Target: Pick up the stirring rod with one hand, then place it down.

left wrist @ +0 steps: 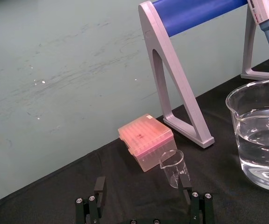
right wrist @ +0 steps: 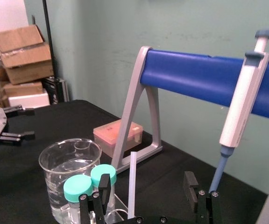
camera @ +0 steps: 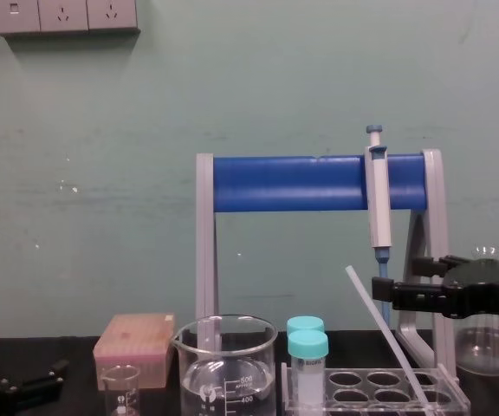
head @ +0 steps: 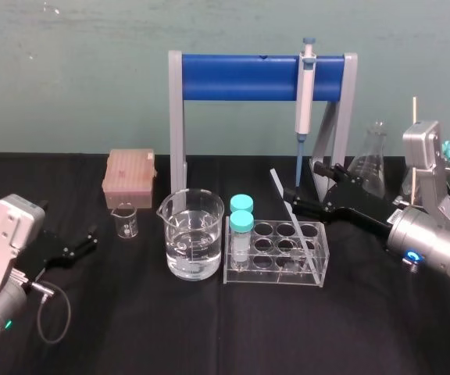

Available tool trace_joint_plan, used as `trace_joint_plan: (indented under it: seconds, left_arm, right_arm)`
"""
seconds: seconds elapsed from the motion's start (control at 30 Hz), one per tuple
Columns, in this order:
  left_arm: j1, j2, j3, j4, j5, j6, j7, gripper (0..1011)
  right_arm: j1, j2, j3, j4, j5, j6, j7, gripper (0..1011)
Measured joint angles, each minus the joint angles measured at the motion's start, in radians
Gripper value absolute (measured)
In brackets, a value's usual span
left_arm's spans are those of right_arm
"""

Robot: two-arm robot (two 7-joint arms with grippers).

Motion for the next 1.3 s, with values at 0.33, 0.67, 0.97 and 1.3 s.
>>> trace_joint_plan:
  seconds: [0.33,0.67,0.97,1.3]
  left_arm:
    - [0.0,0.0,0.0,0.0,0.0,0.0,0.0,1000]
    - [0.0,0.0,0.0,0.0,0.0,0.0,0.0,1000]
    - [0.0,0.0,0.0,0.0,0.0,0.0,0.0,1000]
    - [0.0,0.0,0.0,0.0,0.0,0.0,0.0,1000]
  right_arm:
    - [0.067,-0.038,-0.008,0.101,0.054,0.066,0.076,1000]
    - [0.122,-0.061,-0.051,0.182,0.074,0.119,0.134,1000]
    - [0.155,-0.08,-0.082,0.246,0.079,0.142,0.158,1000]
    - [0.168,-0.088,-0.096,0.275,0.068,0.145,0.149,1000]
